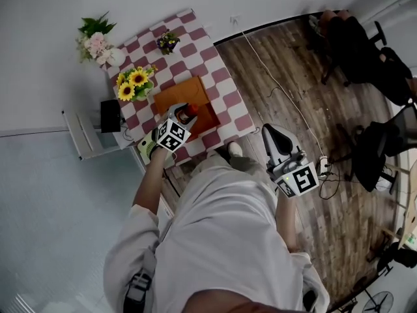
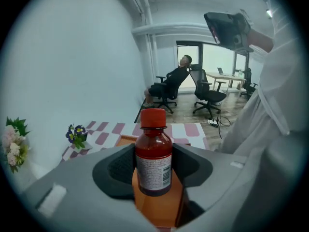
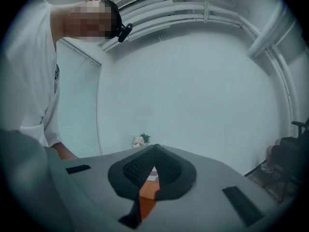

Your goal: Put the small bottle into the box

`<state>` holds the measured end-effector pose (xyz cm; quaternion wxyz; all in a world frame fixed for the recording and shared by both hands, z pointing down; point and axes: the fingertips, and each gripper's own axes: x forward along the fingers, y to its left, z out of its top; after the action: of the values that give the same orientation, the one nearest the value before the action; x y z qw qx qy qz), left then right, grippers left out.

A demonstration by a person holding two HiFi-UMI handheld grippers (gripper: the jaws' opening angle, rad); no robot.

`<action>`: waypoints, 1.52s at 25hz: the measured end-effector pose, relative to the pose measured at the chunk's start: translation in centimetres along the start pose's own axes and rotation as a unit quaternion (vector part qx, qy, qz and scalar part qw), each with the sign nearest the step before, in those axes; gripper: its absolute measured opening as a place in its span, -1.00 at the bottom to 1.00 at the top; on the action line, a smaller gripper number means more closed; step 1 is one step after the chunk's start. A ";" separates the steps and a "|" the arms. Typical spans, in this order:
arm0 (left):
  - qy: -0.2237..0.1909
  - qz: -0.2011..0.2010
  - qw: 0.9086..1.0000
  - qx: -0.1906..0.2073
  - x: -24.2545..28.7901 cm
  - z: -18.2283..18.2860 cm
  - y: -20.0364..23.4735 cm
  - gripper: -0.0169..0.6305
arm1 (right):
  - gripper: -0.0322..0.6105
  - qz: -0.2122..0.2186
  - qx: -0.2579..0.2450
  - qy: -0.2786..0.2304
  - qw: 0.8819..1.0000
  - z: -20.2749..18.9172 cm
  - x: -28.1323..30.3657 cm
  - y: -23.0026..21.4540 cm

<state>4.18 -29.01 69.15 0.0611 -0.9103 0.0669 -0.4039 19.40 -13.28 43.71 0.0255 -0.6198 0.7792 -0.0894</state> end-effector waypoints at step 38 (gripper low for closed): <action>0.286 -0.142 0.943 0.097 13.3 -12.3 -7.3 -0.27 | -0.89 -0.048 -0.003 0.025 0.999 -0.5 -2.9 0.1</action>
<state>4.44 -24.81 88.21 0.0694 -0.7464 -0.0874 -0.6561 19.94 -10.36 43.98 0.0000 -0.6538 0.7496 -0.1035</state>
